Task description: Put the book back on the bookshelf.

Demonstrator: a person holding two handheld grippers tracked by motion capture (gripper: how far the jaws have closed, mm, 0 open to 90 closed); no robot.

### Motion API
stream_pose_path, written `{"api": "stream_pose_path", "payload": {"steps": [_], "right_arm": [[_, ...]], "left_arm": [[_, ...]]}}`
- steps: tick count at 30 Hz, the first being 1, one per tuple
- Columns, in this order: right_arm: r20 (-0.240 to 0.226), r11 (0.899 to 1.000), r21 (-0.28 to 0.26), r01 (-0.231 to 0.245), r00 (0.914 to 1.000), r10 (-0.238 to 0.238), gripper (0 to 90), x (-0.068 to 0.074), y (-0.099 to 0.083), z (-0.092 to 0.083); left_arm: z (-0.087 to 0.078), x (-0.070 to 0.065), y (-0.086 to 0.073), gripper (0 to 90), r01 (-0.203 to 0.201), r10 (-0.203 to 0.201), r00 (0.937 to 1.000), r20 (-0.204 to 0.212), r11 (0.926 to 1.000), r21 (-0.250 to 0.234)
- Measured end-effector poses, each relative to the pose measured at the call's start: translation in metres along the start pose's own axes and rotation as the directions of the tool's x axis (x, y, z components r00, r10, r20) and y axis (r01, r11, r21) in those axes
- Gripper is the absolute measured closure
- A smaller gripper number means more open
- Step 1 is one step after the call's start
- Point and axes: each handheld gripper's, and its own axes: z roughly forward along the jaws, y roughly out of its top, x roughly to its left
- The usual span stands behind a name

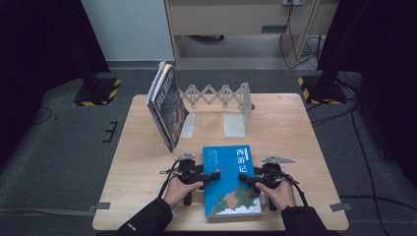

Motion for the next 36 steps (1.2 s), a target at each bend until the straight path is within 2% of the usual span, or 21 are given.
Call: {"api": "stream_pose_path", "payload": {"steps": [3,10,16,19,20,21,26,30,32,36], "right_arm": [[0.000,1.000,-0.001,0.004,1.0000,-0.004,24.9,0.000,0.000,0.000],[-0.005,1.000,-0.003,-0.002,1.0000,0.002,24.6,0.000,0.000,0.000],[-0.008,1.000,-0.007,-0.010,0.9999,0.010,24.1,0.000,-0.001,0.001],[-0.009,1.000,-0.012,-0.014,0.9999,0.014,24.1,0.000,-0.002,0.001],[-0.008,1.000,-0.014,-0.008,0.9999,0.008,24.1,-0.001,-0.002,0.001],[-0.008,1.000,-0.015,-0.009,0.9999,0.009,24.1,-0.001,-0.002,0.001],[-0.016,1.000,-0.014,-0.008,0.9998,0.008,24.0,-0.002,-0.002,0.002],[-0.021,1.000,-0.017,-0.007,0.9997,0.007,24.0,-0.002,-0.002,0.002],[-0.023,1.000,-0.017,-0.011,0.9997,0.011,23.9,-0.003,-0.002,0.002],[-0.029,1.000,-0.014,-0.015,0.9995,0.015,23.9,-0.003,-0.002,0.002]], "left_arm": [[0.001,-0.001,0.000,0.0,-0.018,0.018,0.9998,-0.006,0.9998,0.004],[0.003,0.000,0.000,0.3,-0.004,0.004,1.0000,0.004,0.9999,-0.011],[-0.002,0.005,0.003,16.7,0.044,-0.044,0.9989,-0.017,0.9990,-0.002],[-0.002,0.006,0.003,18.9,0.062,-0.062,0.9981,-0.008,0.9981,0.000],[-0.002,0.006,0.003,19.6,0.076,-0.076,0.9971,0.002,0.9971,0.008],[-0.002,0.006,0.003,22.1,0.106,-0.106,0.9941,0.019,0.9942,0.015],[-0.002,0.006,0.003,25.0,0.126,-0.127,0.9914,0.029,0.9916,0.028],[-0.003,0.004,0.005,28.1,0.110,-0.111,0.9927,0.048,0.9937,0.021],[-0.004,0.001,0.009,29.7,0.075,-0.076,0.9960,0.047,0.9965,0.036],[-0.005,-0.001,0.012,29.8,0.063,-0.066,0.9967,0.049,0.9963,0.059]]}}
